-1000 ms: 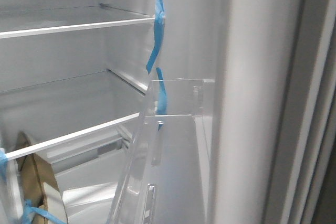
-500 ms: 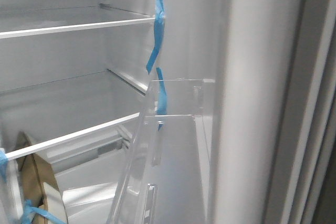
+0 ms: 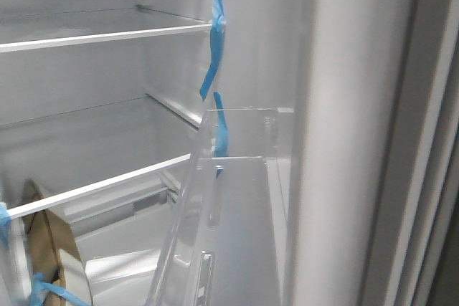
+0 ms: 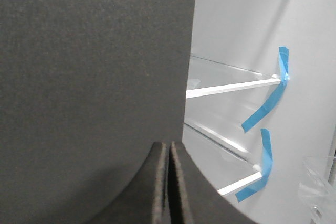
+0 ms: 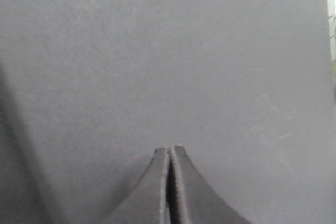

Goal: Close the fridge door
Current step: 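Keep pushing the door with both grippers until it shuts against the fridge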

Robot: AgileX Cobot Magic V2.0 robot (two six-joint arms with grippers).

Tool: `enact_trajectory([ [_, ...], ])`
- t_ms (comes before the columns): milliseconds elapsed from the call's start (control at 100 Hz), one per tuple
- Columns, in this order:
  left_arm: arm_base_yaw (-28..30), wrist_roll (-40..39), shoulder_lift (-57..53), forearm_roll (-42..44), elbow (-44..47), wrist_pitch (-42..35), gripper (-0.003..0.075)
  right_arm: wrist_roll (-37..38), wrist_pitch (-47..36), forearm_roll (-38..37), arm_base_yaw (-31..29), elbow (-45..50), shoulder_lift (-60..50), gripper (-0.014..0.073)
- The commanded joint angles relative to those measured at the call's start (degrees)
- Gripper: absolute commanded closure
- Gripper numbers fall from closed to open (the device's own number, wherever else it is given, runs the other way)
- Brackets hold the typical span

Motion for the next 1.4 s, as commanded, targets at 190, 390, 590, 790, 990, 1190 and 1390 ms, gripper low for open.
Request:
enact_trajectory([
  [190, -0.27, -0.2, 1.09, -0.09, 1.6, -4.4, 0.0741, -0.12, -5.14, 2.68, 1.15, -5.48, 6.41, 0.067],
  [390, -0.27, -0.2, 1.09, -0.09, 1.6, -4.4, 0.0741, -0.12, -4.52, 3.31, 3.76, -9.6, 11.2, 0.067],
  [590, -0.27, -0.2, 1.09, -0.09, 1.6, -4.4, 0.0741, -0.22, -4.38, 3.31, 5.02, -13.2, 16.39, 0.067],
  [790, -0.27, -0.2, 1.09, -0.09, 1.6, -4.4, 0.0741, -0.22, -4.27, 3.31, 5.02, -17.64, 22.91, 0.067],
  [990, -0.27, -0.2, 1.09, -0.09, 1.6, -4.4, 0.0741, -0.61, -4.38, 2.24, 7.81, -22.86, 30.64, 0.067],
  [1190, -0.27, -0.2, 1.09, -0.09, 1.6, -4.4, 0.0741, -0.9, -6.62, 0.62, 10.27, -27.74, 38.74, 0.067],
  [1390, -0.27, -0.2, 1.09, -0.09, 1.6, -4.4, 0.0741, -0.9, -11.65, 0.62, 12.6, -30.84, 45.48, 0.067],
])
